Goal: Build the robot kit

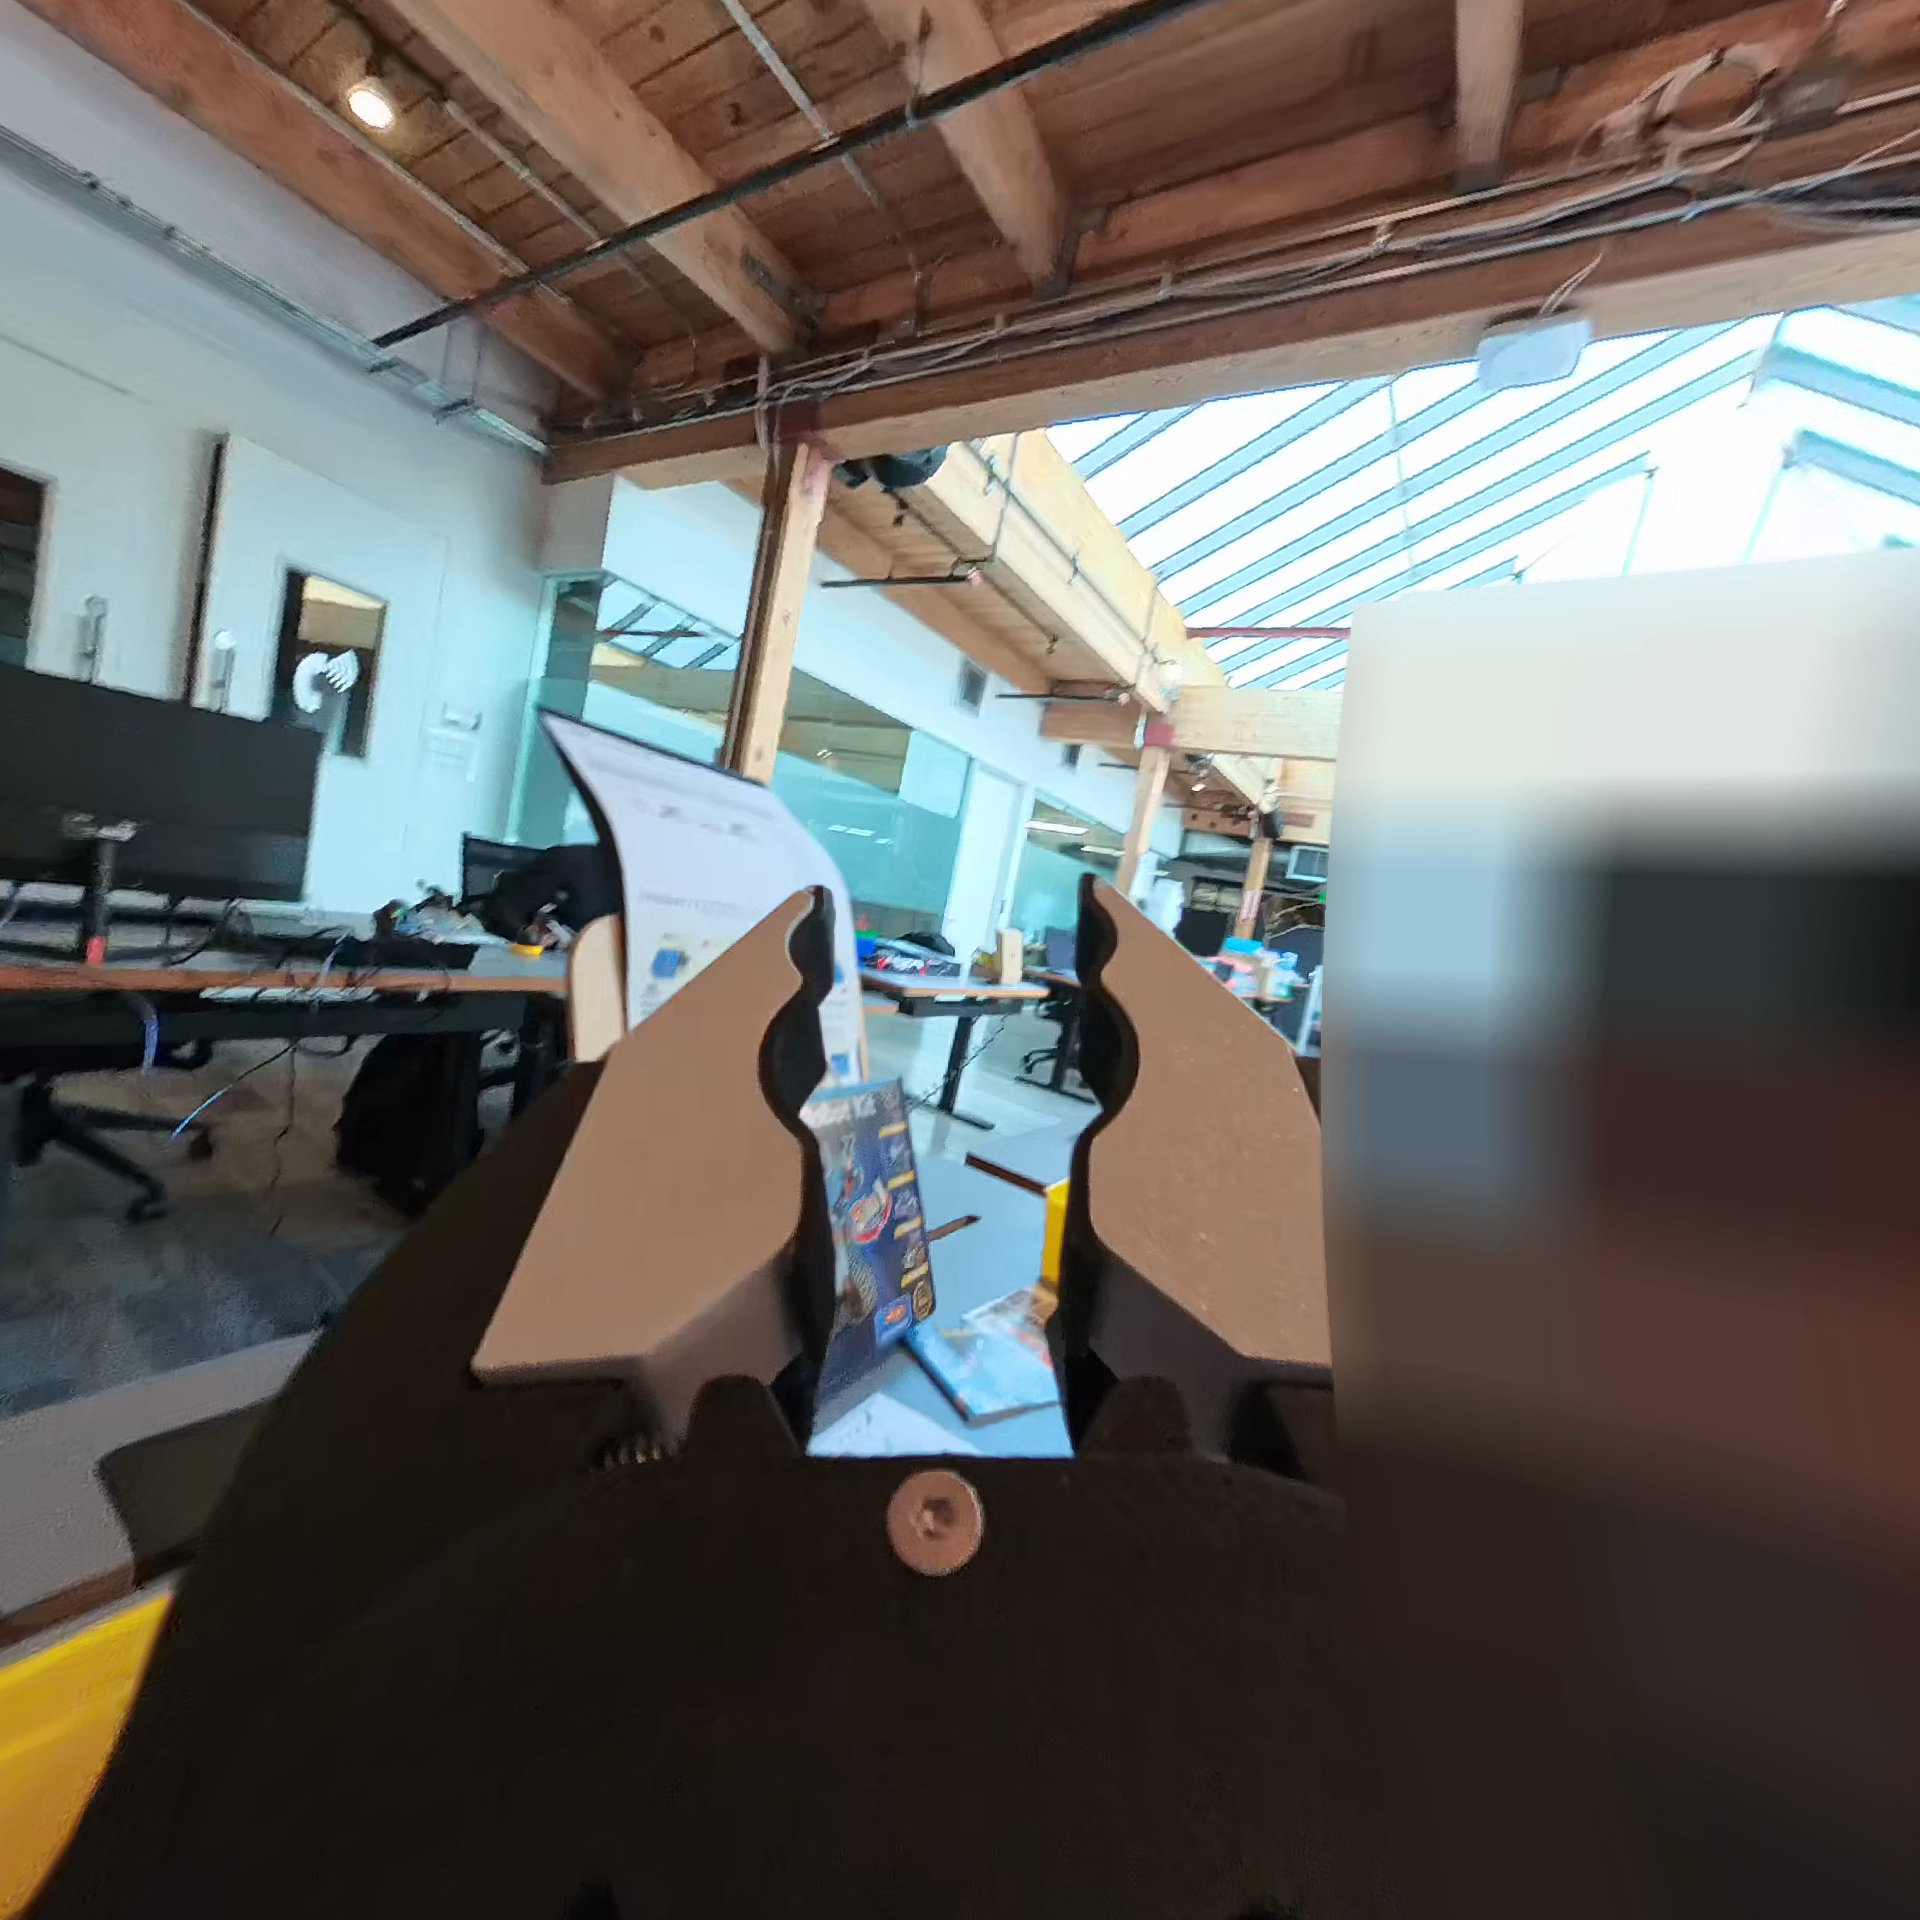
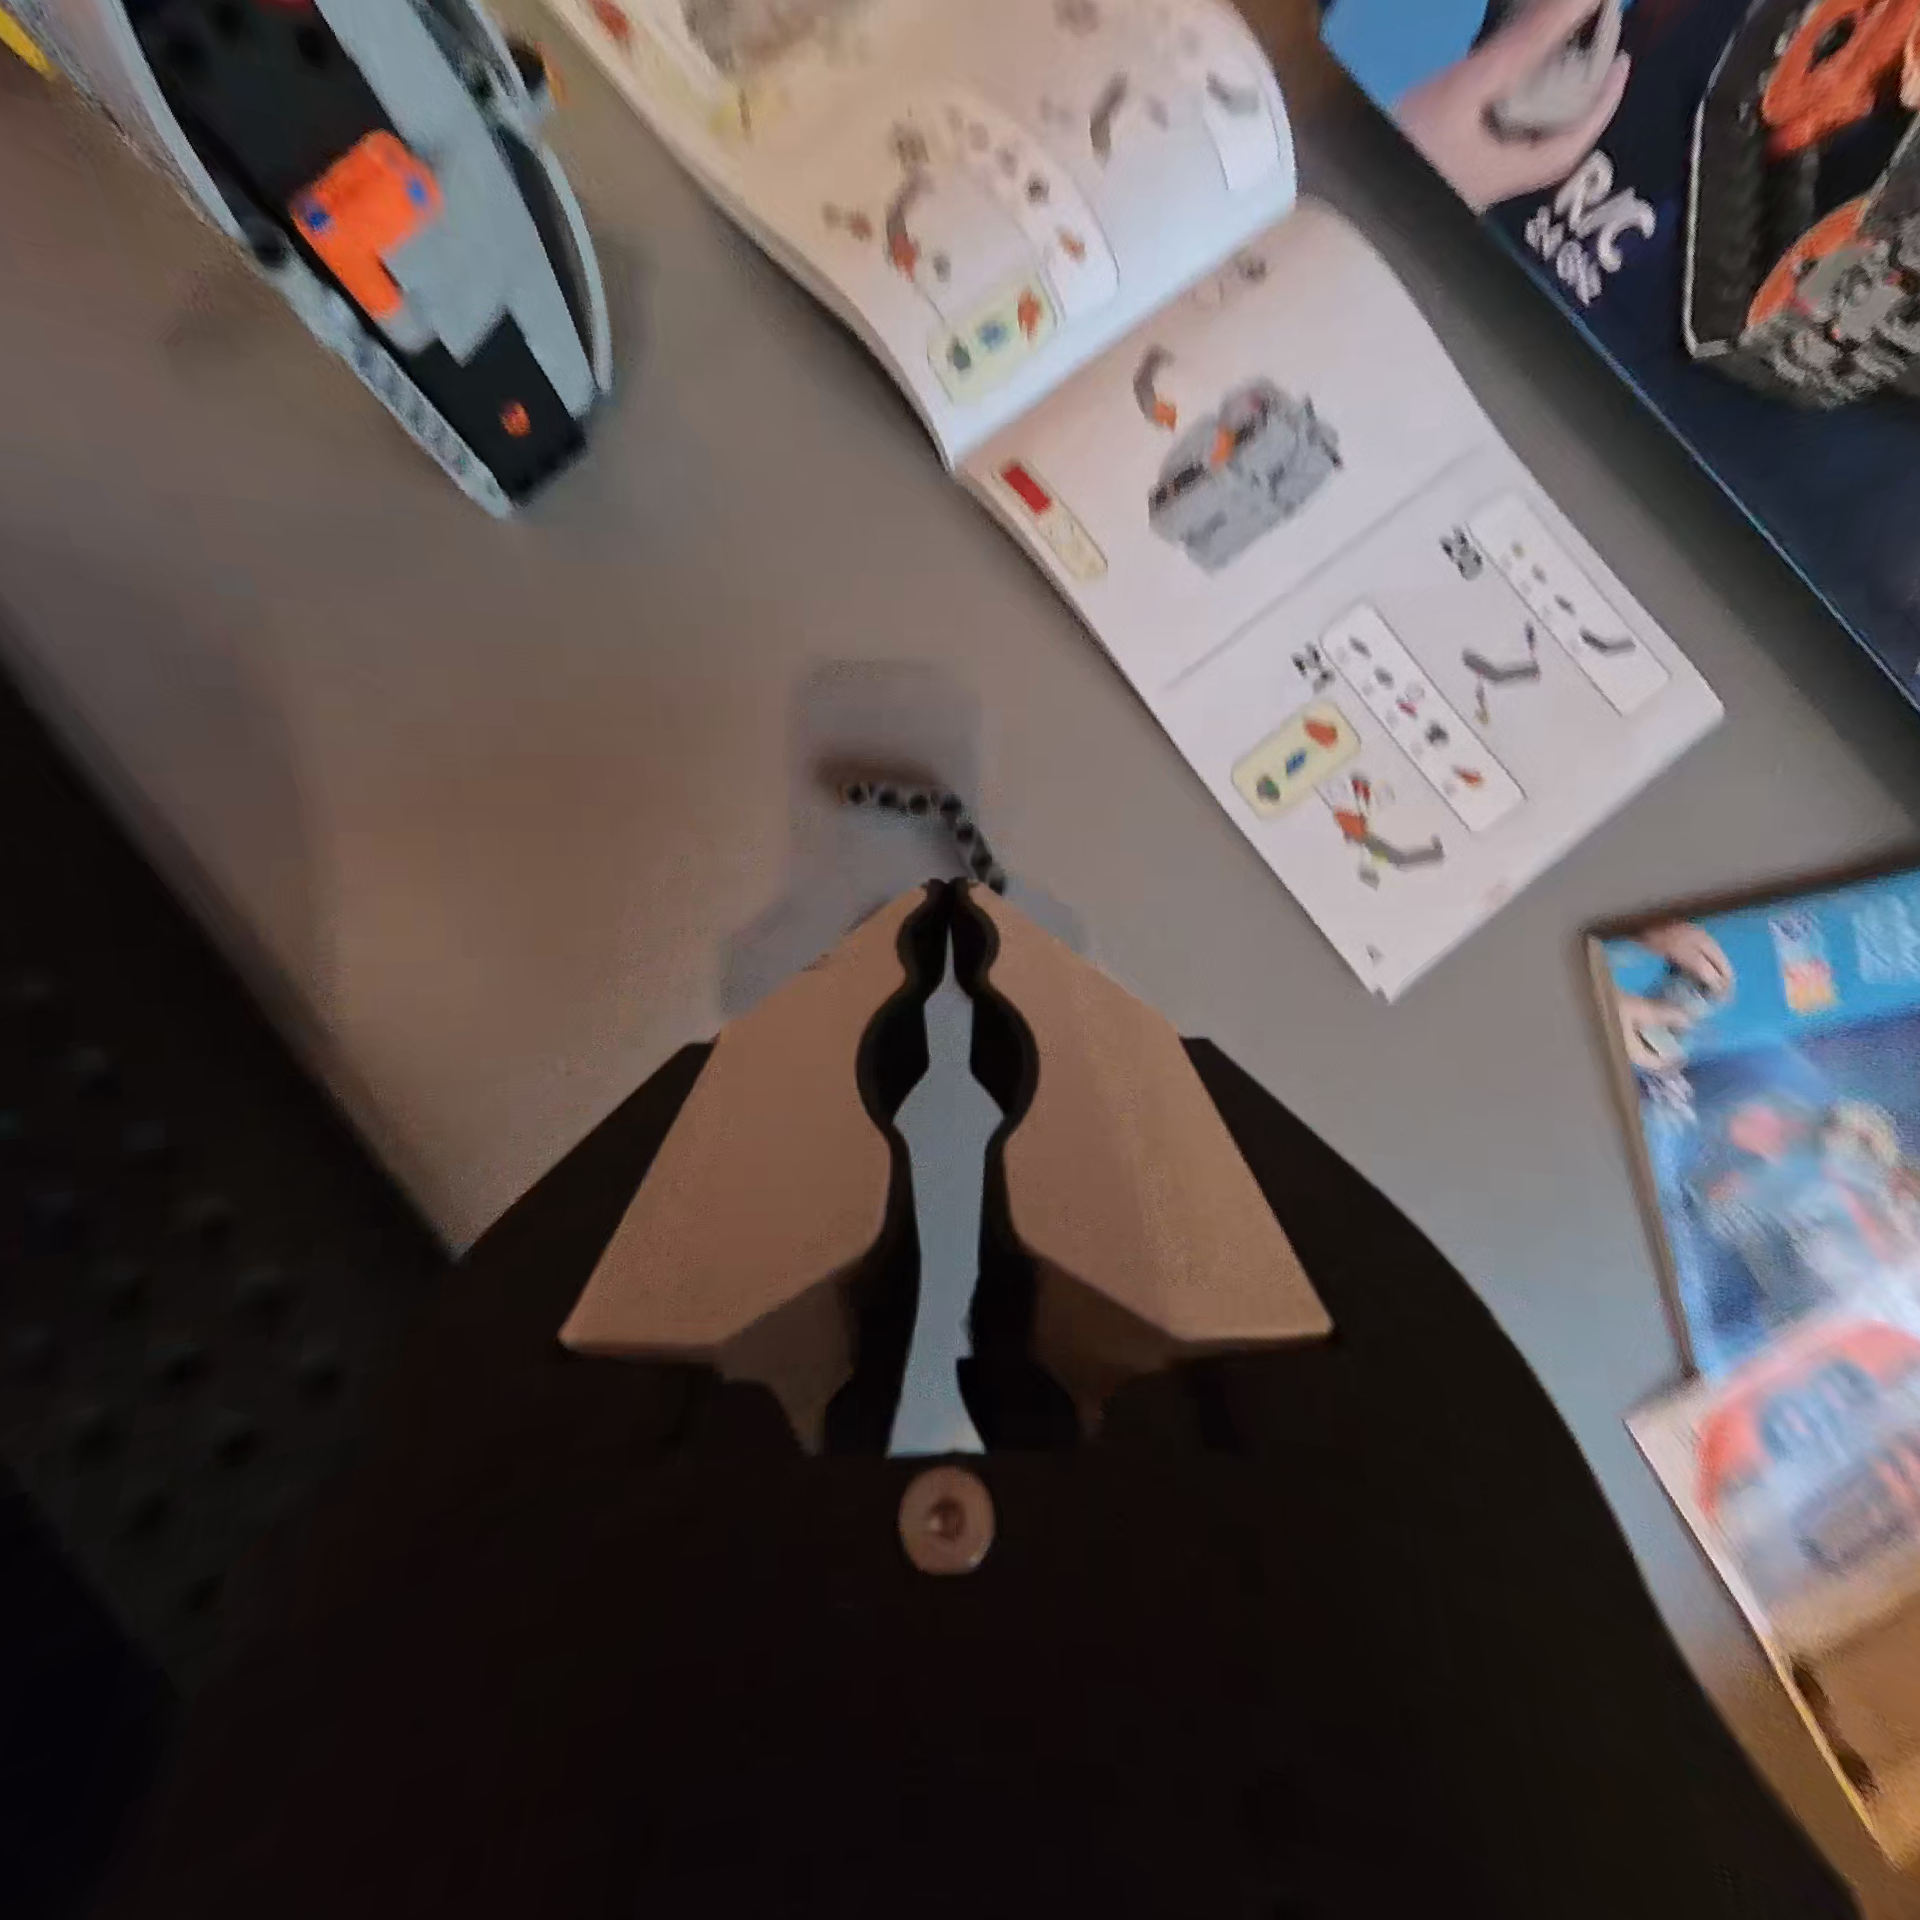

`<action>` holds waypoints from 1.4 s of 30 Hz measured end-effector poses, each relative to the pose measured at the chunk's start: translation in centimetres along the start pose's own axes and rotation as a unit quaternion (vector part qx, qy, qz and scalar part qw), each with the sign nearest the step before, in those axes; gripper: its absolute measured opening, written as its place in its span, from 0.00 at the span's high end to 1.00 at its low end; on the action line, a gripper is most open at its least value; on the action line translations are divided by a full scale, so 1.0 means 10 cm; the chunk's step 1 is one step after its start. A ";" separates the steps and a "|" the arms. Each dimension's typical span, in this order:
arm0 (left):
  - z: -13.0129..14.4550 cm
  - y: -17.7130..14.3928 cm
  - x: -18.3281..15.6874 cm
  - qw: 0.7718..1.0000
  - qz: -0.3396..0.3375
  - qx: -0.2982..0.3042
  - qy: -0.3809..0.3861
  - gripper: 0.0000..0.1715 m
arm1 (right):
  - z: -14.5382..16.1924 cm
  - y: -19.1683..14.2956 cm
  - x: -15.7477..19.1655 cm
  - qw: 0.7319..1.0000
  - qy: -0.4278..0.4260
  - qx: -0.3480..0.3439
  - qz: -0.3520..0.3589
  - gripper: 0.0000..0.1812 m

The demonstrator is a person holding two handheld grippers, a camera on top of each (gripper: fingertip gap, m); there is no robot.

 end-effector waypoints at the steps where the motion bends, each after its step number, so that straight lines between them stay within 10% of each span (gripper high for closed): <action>1: 0.05 -0.01 -0.02 1.000 -0.020 0.004 -0.005 0.74 | -0.04 -0.08 0.07 0.998 -0.014 0.066 0.003 1.00; 8: 0.54 -0.31 -0.21 0.984 -0.158 0.035 -0.076 0.73 | -0.22 -0.72 0.60 0.880 -0.167 0.444 0.019 1.00; 19: 0.89 -0.17 -0.99 0.967 -0.218 0.035 -0.130 0.74 | 0.46 -1.12 1.10 0.825 -0.317 0.446 -0.141 1.00; 26: 1.14 0.16 -1.27 0.964 -0.242 0.070 -0.088 0.74 | 0.75 -1.18 0.65 0.874 -0.234 0.397 -0.152 1.00; 31: 1.79 0.54 -1.26 0.938 -0.274 0.209 -0.019 0.75 | 0.91 -0.90 -0.03 0.900 -0.133 0.373 -0.182 1.00; 42: 3.59 1.14 -0.68 0.781 -0.350 0.499 0.137 0.85 | 1.27 -0.83 -1.38 0.950 0.091 0.244 -0.174 1.00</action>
Point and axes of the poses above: each gripper's, where its closed fingertips meet, y out along the fingers, z out of its underside, x = y × z across the jaws, the point moved 9 cm from there along -y, back along the fingers, and after that the axes turned 11 degrees about -y, right-handed, at the moved point
